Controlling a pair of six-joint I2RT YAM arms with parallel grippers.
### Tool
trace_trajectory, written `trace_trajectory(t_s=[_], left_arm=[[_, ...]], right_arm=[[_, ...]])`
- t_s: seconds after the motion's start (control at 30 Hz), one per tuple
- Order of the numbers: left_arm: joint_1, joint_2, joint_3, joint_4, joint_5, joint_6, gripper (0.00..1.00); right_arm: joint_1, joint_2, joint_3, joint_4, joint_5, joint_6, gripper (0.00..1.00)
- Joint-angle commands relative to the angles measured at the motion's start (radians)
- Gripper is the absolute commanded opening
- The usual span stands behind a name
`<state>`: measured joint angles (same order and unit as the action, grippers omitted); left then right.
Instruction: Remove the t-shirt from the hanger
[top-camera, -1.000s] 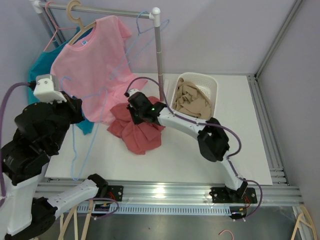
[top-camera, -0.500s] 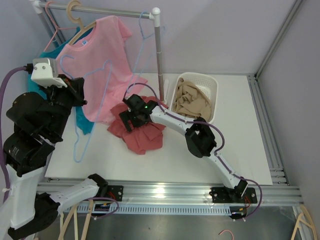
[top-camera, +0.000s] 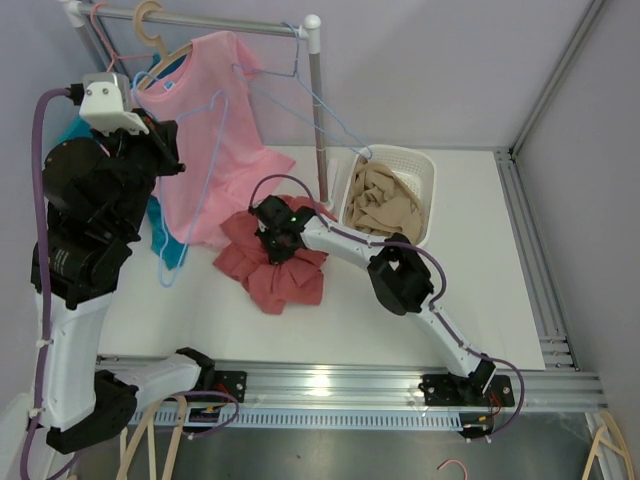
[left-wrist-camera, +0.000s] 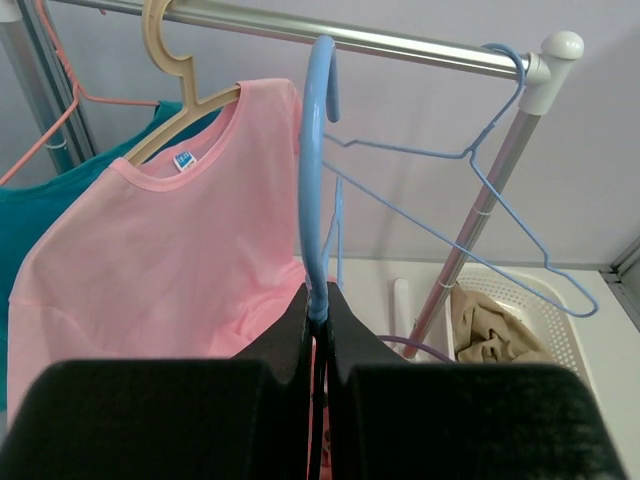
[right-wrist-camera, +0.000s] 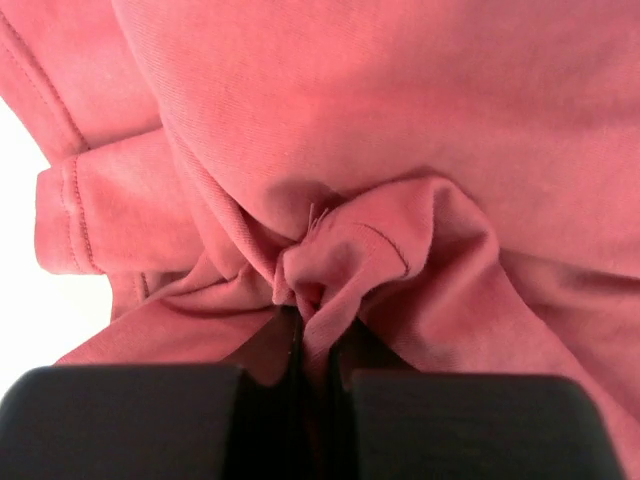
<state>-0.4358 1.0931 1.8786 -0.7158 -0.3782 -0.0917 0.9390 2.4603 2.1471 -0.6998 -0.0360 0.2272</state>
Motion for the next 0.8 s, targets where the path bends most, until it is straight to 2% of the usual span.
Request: trace_trajectory(t_s=[0.0,0.13,0.17,0.27,0.3,0.4,0.43,0.53,0.63,0.77], left_arm=[[0.045,0.022,0.045,0.053,0.071,0.026,0.01],[0.077,0.057,0.048,0.061,0.102,0.018,0.01],[0.083,0.071,0.053,0.061,0.108,0.023,0.01],[0.086,0.093,0.06,0.085,0.114,0.041,0.01],[0.088,0.096,0.047,0.111,0.122,0.046,0.01],[0.1,0.125,0.037,0.125,0.139,0.032,0.01],[0.107,0.131,0.034,0.131,0.148,0.02,0.01],[0.132,0.133,-0.021,0.194,0.186,0.003,0.01],[0.138,0.14,-0.053,0.243,0.165,0.021,0.01],[0.141,0.185,-0.053,0.291,0.144,0.041,0.01]], right_arm=[[0.024,-0.038,-0.107,-0.03,-0.099,0.017,0.0],[0.073,-0.206,-0.261,0.026,-0.14,0.024,0.0],[0.089,-0.252,-0.356,0.055,-0.13,0.032,0.0],[0.162,-0.458,-0.54,0.085,-0.085,0.06,0.0],[0.188,-0.572,-0.582,0.091,-0.064,0.073,0.0],[0.192,-0.755,-0.728,0.099,0.008,0.132,0.0],[0.181,-0.875,-0.751,0.088,0.033,0.138,0.0],[0.135,-1.076,-0.765,0.008,0.165,0.164,0.0],[0.075,-1.204,-0.692,-0.059,0.272,0.156,0.0],[-0.024,-1.197,-0.499,-0.147,0.37,0.106,0.0]])
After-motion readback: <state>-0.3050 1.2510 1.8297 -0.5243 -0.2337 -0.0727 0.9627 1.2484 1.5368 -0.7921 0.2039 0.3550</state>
